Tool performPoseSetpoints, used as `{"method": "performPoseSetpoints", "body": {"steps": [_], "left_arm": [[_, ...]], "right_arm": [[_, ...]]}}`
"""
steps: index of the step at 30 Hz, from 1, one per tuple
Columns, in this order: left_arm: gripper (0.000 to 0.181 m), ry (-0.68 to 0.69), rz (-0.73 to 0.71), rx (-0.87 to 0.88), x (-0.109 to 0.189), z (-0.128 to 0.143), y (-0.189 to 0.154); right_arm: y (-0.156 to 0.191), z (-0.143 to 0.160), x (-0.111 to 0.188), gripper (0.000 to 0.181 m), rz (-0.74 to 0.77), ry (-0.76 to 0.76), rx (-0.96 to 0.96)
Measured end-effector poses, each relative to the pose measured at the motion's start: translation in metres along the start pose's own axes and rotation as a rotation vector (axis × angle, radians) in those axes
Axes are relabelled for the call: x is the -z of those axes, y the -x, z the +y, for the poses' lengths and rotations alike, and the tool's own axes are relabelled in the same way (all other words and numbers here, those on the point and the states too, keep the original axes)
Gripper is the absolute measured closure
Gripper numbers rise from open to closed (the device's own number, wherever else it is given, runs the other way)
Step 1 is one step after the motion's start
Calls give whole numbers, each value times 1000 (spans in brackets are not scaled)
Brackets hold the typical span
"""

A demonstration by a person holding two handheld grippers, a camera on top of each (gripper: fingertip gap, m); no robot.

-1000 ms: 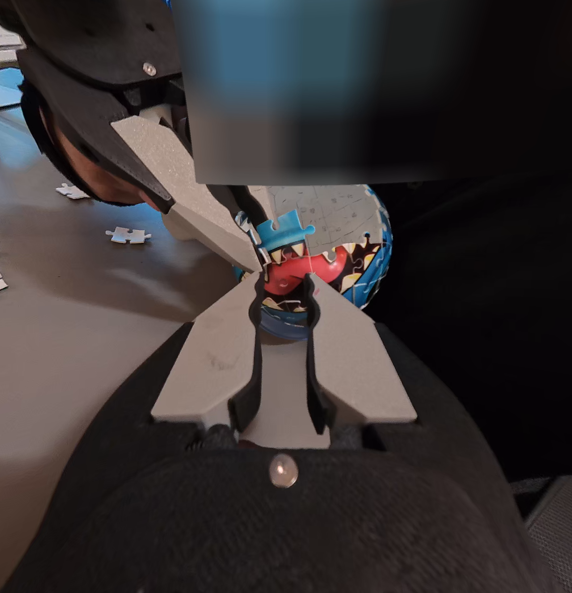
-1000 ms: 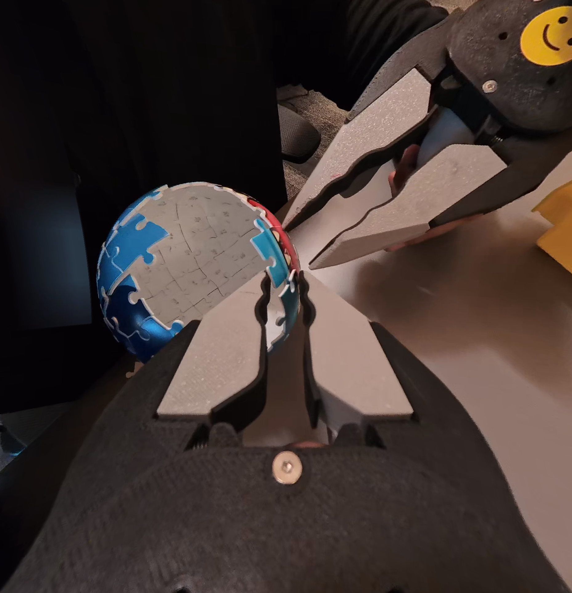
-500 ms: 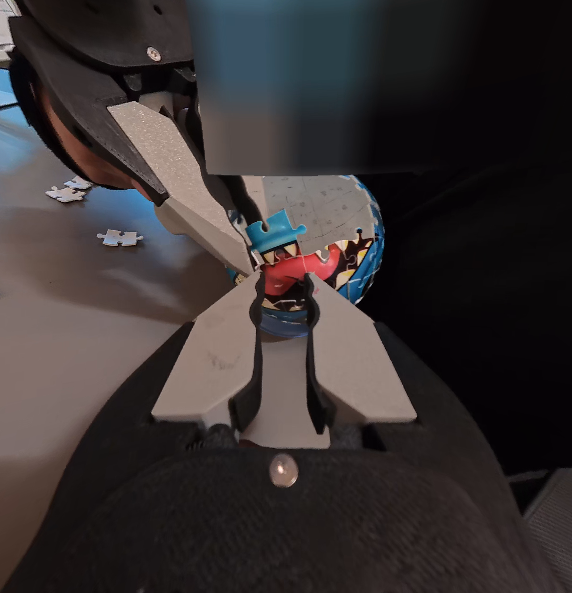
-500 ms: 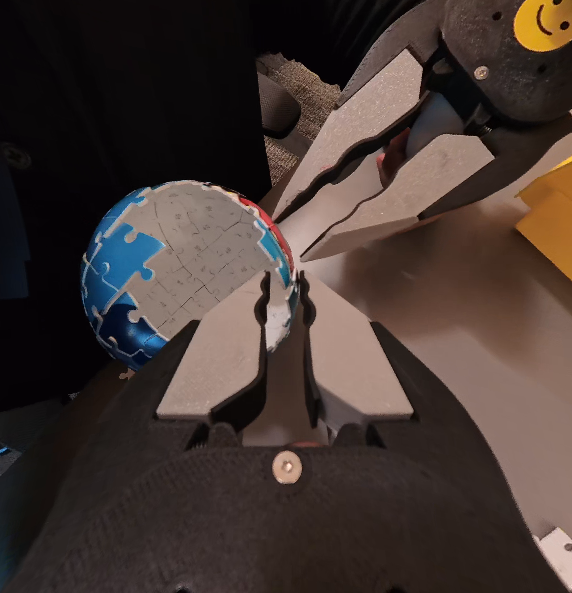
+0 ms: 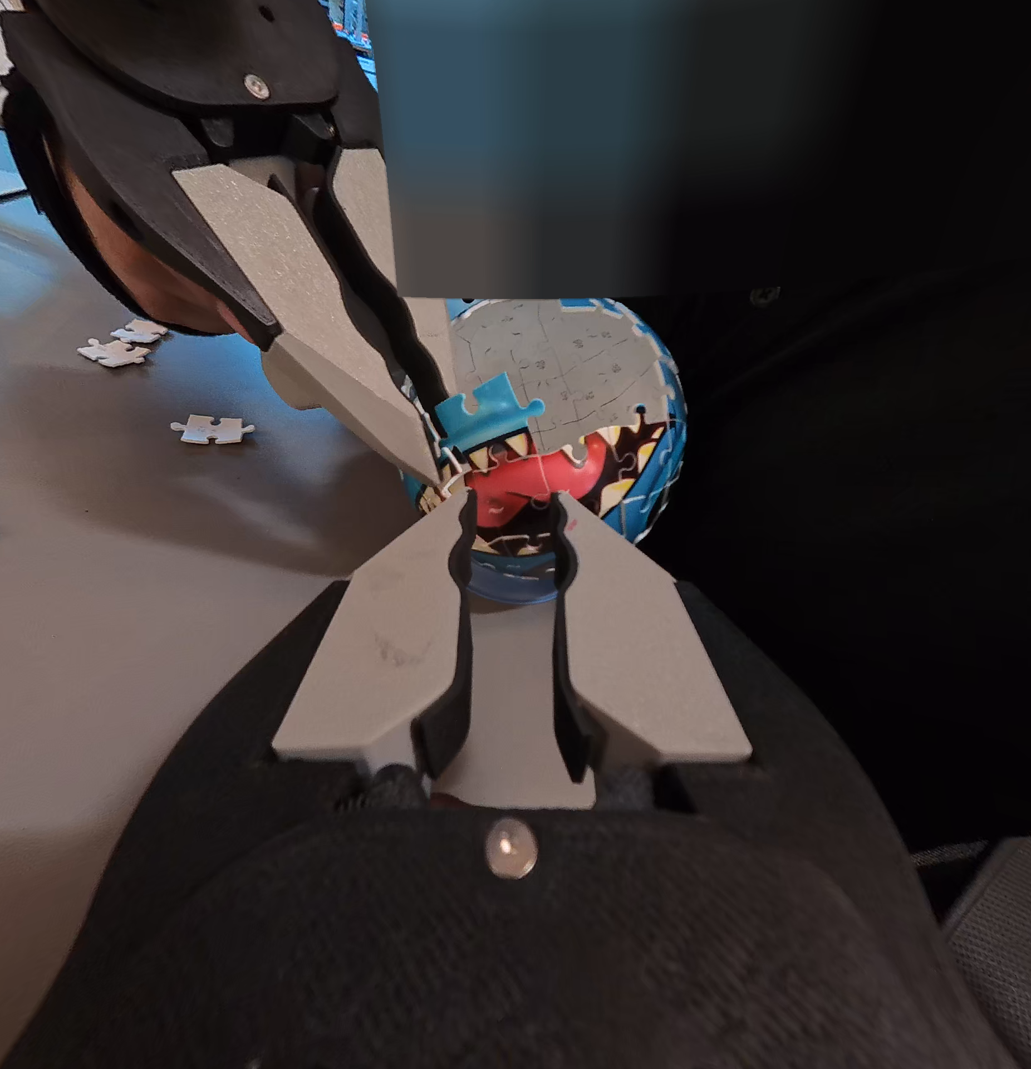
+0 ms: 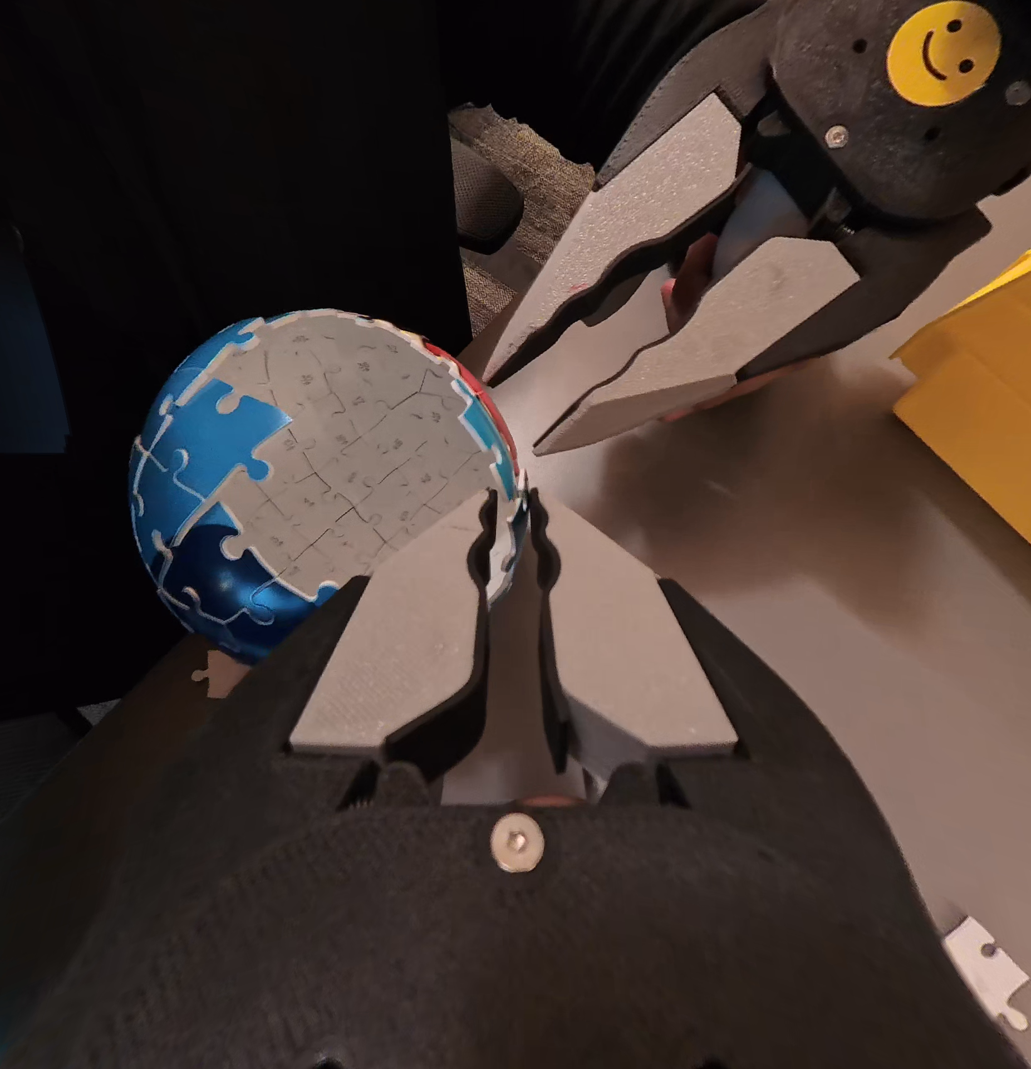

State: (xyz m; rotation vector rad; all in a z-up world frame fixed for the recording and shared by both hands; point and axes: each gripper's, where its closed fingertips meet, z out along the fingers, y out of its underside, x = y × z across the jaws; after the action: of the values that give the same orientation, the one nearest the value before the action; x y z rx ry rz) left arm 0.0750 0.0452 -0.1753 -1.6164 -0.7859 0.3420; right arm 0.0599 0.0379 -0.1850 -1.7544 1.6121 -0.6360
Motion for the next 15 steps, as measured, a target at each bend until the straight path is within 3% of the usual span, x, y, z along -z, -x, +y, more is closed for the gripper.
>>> {"method": "performPoseSetpoints", "body": {"steps": [15], "left_arm": [[158,-3,15,6,-2,0,-3]], "right_arm": [[-1,-5,-5,178,91,-1,92]]}}
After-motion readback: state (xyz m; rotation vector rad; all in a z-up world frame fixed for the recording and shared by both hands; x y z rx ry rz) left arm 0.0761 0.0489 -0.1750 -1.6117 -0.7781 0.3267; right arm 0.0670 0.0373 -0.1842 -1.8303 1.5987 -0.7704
